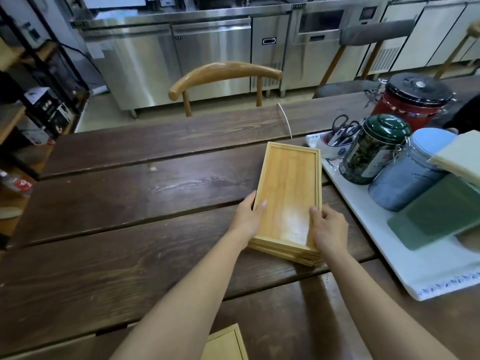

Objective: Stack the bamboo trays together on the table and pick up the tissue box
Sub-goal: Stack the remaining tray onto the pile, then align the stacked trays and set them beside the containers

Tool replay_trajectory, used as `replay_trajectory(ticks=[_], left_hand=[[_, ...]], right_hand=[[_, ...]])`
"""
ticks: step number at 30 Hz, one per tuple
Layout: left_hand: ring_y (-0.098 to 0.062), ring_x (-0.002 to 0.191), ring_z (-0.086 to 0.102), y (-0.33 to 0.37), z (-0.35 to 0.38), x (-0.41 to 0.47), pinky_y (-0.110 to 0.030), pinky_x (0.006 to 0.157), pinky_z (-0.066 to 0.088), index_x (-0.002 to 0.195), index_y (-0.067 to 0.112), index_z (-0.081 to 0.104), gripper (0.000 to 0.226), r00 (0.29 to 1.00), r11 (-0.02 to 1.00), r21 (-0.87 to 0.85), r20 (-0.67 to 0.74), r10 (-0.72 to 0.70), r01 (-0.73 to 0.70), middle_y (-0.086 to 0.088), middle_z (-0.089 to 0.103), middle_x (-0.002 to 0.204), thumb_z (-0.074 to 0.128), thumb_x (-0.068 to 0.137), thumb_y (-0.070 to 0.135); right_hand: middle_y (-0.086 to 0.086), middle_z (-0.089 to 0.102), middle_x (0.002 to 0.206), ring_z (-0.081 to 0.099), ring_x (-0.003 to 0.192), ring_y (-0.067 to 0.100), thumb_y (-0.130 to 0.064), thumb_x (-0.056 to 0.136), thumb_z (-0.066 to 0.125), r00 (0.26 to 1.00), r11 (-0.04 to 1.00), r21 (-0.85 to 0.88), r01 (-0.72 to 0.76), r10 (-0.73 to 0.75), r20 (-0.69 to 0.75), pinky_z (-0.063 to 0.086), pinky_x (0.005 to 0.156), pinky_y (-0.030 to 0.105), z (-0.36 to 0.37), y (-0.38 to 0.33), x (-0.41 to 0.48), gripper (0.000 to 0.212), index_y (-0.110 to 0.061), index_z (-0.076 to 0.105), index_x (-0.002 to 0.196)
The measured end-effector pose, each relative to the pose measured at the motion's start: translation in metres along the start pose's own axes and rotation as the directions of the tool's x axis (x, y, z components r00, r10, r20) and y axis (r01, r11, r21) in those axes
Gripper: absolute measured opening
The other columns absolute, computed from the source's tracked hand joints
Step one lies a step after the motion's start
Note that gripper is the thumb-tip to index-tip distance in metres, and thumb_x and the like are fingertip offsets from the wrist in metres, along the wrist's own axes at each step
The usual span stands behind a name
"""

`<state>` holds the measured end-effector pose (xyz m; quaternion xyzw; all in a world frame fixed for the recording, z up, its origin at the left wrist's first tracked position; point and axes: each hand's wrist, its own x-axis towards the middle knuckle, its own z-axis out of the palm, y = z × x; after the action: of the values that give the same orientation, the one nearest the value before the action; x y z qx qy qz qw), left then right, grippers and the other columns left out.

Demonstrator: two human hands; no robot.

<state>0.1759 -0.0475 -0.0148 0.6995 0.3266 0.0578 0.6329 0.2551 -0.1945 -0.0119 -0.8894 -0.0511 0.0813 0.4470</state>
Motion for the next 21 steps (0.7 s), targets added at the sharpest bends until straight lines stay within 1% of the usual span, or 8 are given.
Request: replay_trajectory(ticks=[2, 4, 6, 10, 15, 18, 20, 21], left_hand=[[-0.013, 0.11, 0.052, -0.003, -0.002, -0.001, -0.031, 0.092, 0.044, 0.136, 0.025, 0.044, 0.04, 1.0, 1.0, 0.0, 0.024, -0.002, 0.002, 0.009, 0.056, 0.12, 0.046, 0.096, 0.029], [-0.01, 0.109, 0.051, -0.005, -0.005, -0.003, -0.028, 0.089, 0.043, 0.138, 0.027, 0.041, 0.041, 0.998, 1.0, 0.005, 0.057, 0.004, -0.004, 0.012, 0.053, 0.118, 0.043, 0.097, 0.029], [-0.009, 0.111, 0.049, -0.007, -0.007, -0.005, -0.027, 0.09, 0.043, 0.14, 0.03, 0.036, 0.043, 0.995, 1.0, -0.007, 0.095, -0.006, 0.007, 0.012, 0.051, 0.123, 0.041, 0.098, 0.029], [-0.015, 0.121, 0.048, -0.012, -0.007, -0.01, -0.037, 0.105, 0.039, 0.144, 0.034, 0.031, 0.046, 0.989, 0.993, -0.092, 0.137, -0.059, 0.072, 0.007, 0.05, 0.137, 0.038, 0.099, 0.025], [-0.011, 0.118, 0.046, -0.011, -0.006, -0.012, -0.028, 0.098, 0.037, 0.144, 0.037, 0.028, 0.047, 0.985, 0.99, -0.117, 0.159, -0.064, 0.083, 0.007, 0.047, 0.14, 0.037, 0.099, 0.026], [-0.015, 0.126, 0.044, -0.012, -0.01, -0.014, -0.038, 0.109, 0.032, 0.144, 0.037, 0.028, 0.053, 0.977, 0.982, -0.164, 0.204, -0.062, 0.097, 0.006, 0.045, 0.144, 0.047, 0.094, 0.034], [-0.021, 0.133, 0.038, -0.016, -0.015, -0.016, -0.048, 0.113, 0.026, 0.144, 0.039, 0.028, 0.069, 0.969, 0.974, -0.195, 0.24, -0.065, 0.114, 0.005, 0.042, 0.147, 0.06, 0.083, 0.045], [-0.021, 0.135, 0.036, -0.02, -0.02, -0.018, -0.049, 0.113, 0.025, 0.144, 0.04, 0.027, 0.078, 0.964, 0.975, -0.195, 0.261, -0.049, 0.102, 0.006, 0.04, 0.148, 0.066, 0.076, 0.048]], right_hand=[[0.012, 0.063, 0.089, 0.057, 0.082, 0.028, -0.021, 0.091, 0.048, 1.0, 0.999, 0.041, -0.003, 0.002, 0.013, 0.041, 0.065, 0.032, 0.0, 0.0, -0.001, 0.027, 0.001, 0.063, 0.095], [0.011, 0.065, 0.108, 0.059, 0.099, 0.027, -0.019, 0.092, 0.048, 1.0, 0.995, 0.095, -0.008, 0.006, 0.021, 0.045, 0.08, 0.033, 0.001, 0.0, -0.003, 0.032, -0.002, 0.058, 0.117], [0.013, 0.064, 0.114, 0.057, 0.1, 0.024, -0.017, 0.093, 0.046, 0.999, 0.99, 0.14, 0.006, -0.01, 0.031, 0.039, 0.078, 0.029, 0.002, 0.001, -0.006, 0.032, -0.003, 0.055, 0.12], [0.009, 0.062, 0.115, 0.054, 0.097, 0.018, -0.016, 0.094, 0.043, 0.997, 0.96, 0.277, -0.041, 0.02, 0.077, 0.038, 0.078, 0.03, 0.003, 0.002, -0.01, 0.033, -0.009, 0.055, 0.123], [0.008, 0.06, 0.119, 0.055, 0.105, 0.022, -0.018, 0.095, 0.042, 0.994, 0.939, 0.34, -0.051, 0.015, 0.109, 0.04, 0.083, 0.033, 0.002, 0.005, -0.01, 0.035, -0.01, 0.052, 0.127], [0.007, 0.057, 0.125, 0.054, 0.112, 0.024, -0.024, 0.096, 0.04, 0.986, 0.928, 0.365, -0.078, 0.017, 0.168, 0.043, 0.09, 0.037, 0.001, 0.005, -0.011, 0.036, -0.015, 0.048, 0.13], [0.004, 0.048, 0.138, 0.048, 0.121, 0.021, -0.036, 0.095, 0.039, 0.972, 0.899, 0.418, -0.134, 0.036, 0.233, 0.04, 0.099, 0.039, -0.001, 0.007, -0.013, 0.045, -0.019, 0.039, 0.137], [0.001, 0.043, 0.143, 0.044, 0.126, 0.018, -0.042, 0.094, 0.038, 0.965, 0.886, 0.439, -0.148, 0.032, 0.261, 0.036, 0.104, 0.039, -0.004, 0.01, -0.016, 0.051, -0.022, 0.035, 0.14]])
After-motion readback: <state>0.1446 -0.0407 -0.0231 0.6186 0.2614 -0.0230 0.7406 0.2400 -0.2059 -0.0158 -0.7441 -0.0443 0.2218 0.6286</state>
